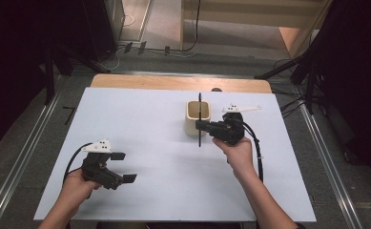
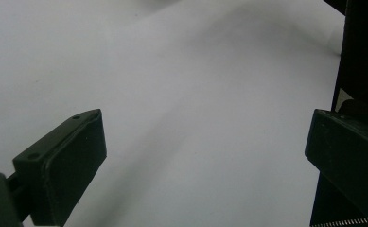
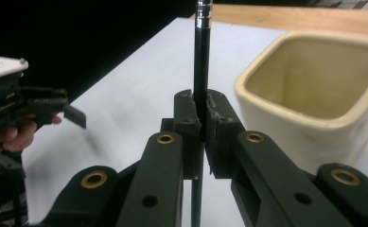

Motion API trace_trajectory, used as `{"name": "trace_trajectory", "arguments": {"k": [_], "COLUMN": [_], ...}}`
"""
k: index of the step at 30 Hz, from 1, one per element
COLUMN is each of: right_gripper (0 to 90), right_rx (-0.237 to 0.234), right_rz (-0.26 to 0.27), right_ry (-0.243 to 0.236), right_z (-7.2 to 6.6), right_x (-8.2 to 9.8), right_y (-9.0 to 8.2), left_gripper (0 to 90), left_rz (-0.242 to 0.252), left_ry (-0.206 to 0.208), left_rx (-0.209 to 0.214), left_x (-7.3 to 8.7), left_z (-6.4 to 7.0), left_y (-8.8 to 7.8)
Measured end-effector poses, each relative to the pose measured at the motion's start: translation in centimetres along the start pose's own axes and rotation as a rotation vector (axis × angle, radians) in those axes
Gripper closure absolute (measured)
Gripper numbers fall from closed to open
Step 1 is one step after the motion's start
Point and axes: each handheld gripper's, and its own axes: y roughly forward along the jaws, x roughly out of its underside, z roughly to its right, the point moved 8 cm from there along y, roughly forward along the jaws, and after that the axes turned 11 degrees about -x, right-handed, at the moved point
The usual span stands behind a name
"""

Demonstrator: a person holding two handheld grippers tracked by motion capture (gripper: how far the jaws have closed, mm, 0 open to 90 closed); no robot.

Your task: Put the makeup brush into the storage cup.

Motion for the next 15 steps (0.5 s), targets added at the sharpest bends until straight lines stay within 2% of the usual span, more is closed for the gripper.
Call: {"name": "trace_trajectory", "arguments": {"k": [7,10,15], "right_gripper": [86.0,86.0,86.0], "right_rx": [0.016,0.015,0.015], "right_rz": [0.009,0.031,0.031], "right_ry": [0.000,-0.002,0.003], "right_z": [1.3,1.4,1.4], "right_x": [-1.7,-2.6,-3.7], "right_y": [0.1,0.1,0.2], "left_gripper": [0.0,0.0,0.0], "left_rz": [0.006,0.010,0.009], "left_ry": [-0.008,-0.014,-0.009], "left_rx": [-0.003,-0.007,-0.008], "left_x": [0.0,0.0,0.0], "left_z": [-0.2,-0.3,-0.4], "left_y": [0.0,-0.1,-0.1]}}
